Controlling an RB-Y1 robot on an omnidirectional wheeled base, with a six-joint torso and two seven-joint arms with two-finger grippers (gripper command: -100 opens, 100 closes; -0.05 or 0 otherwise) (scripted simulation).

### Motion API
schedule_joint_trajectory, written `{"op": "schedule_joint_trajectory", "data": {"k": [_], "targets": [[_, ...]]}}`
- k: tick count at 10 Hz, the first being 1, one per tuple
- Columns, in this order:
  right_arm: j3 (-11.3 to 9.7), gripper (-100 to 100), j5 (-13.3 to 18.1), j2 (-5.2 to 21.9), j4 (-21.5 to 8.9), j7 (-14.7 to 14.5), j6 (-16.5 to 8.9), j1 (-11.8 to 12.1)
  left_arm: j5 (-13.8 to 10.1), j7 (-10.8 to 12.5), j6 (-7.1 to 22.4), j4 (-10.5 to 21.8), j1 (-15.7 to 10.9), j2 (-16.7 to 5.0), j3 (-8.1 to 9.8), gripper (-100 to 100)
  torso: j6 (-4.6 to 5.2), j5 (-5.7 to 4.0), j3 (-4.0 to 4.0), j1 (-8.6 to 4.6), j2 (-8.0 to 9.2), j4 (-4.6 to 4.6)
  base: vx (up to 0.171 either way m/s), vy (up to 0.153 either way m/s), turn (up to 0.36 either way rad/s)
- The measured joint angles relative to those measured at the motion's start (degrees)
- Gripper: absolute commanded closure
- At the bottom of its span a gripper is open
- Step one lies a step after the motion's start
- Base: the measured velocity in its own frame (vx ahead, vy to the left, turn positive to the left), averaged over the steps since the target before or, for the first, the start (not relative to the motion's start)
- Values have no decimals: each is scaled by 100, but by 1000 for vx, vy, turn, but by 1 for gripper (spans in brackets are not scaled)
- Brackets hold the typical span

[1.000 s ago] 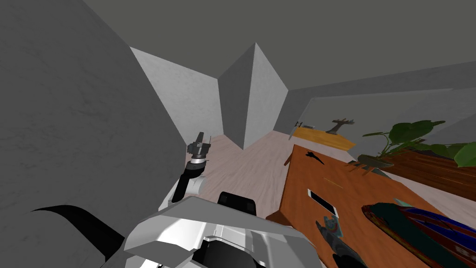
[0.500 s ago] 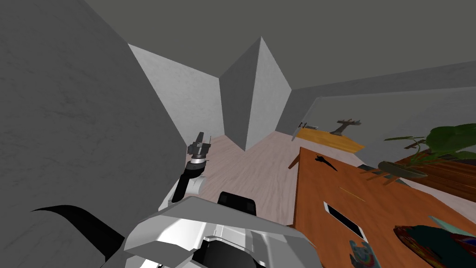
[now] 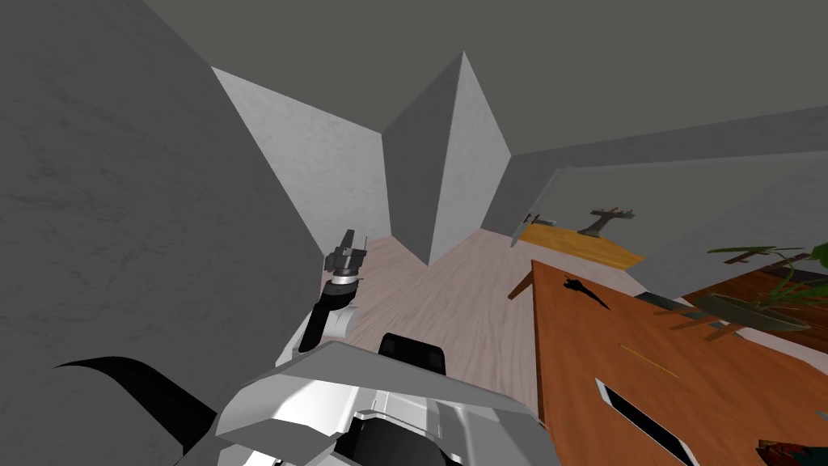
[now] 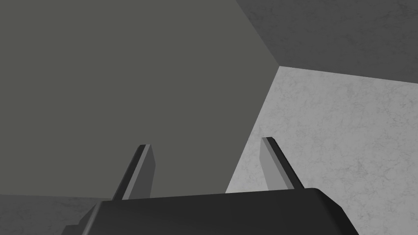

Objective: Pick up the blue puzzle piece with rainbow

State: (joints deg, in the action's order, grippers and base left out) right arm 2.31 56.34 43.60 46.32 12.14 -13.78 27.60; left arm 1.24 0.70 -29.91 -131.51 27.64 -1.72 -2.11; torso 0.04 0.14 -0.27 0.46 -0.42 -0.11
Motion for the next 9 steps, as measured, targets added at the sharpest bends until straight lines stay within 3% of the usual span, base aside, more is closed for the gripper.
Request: {"op": "schedule_joint_trajectory", "data": {"k": [1, 2, 3, 4, 5, 6, 9], "targets": [[-57, -100, -235, 106, 47, -97, -129, 136, 0, 0, 0, 0, 0, 0, 0, 0, 1, 1, 5, 4, 6, 3, 109, 95, -10], [10, -100, -102, 109, -69, -54, -157, 140, 0, 0, 0, 0, 0, 0, 0, 0, 0, -2, 8, -6, 13, 4, 39, 35, -5], [21, 0, -75, 106, -87, -29, -151, 136, 0, 0, 0, 0, -1, -1, 1, 0, 0, -6, 20, -26, 33, 8, 9, 8, 1], [20, -100, -79, 107, -84, -32, -151, 136, 0, 0, 0, 1, -1, -1, 1, 0, 1, -9, 28, -39, 47, 11, -17, -106, 65], [16, -100, -7, 8, -148, -30, -196, 50, 0, 0, 1, 1, -2, -2, 1, 0, -2, -17, 34, -78, 58, 14, -11, -71, 33], [16, 100, 3, -3, -156, -29, -211, 38, 0, 0, 1, 1, -1, -1, 1, 0, 1, -18, 36, -72, 60, 14, 0, -10, -2], [16, 100, 2, -1, -156, -29, -210, 39, 0, 0, 1, 1, -1, -1, 1, 0, 1, -12, 34, -47, 58, 14, 0, 0, 0]]}}
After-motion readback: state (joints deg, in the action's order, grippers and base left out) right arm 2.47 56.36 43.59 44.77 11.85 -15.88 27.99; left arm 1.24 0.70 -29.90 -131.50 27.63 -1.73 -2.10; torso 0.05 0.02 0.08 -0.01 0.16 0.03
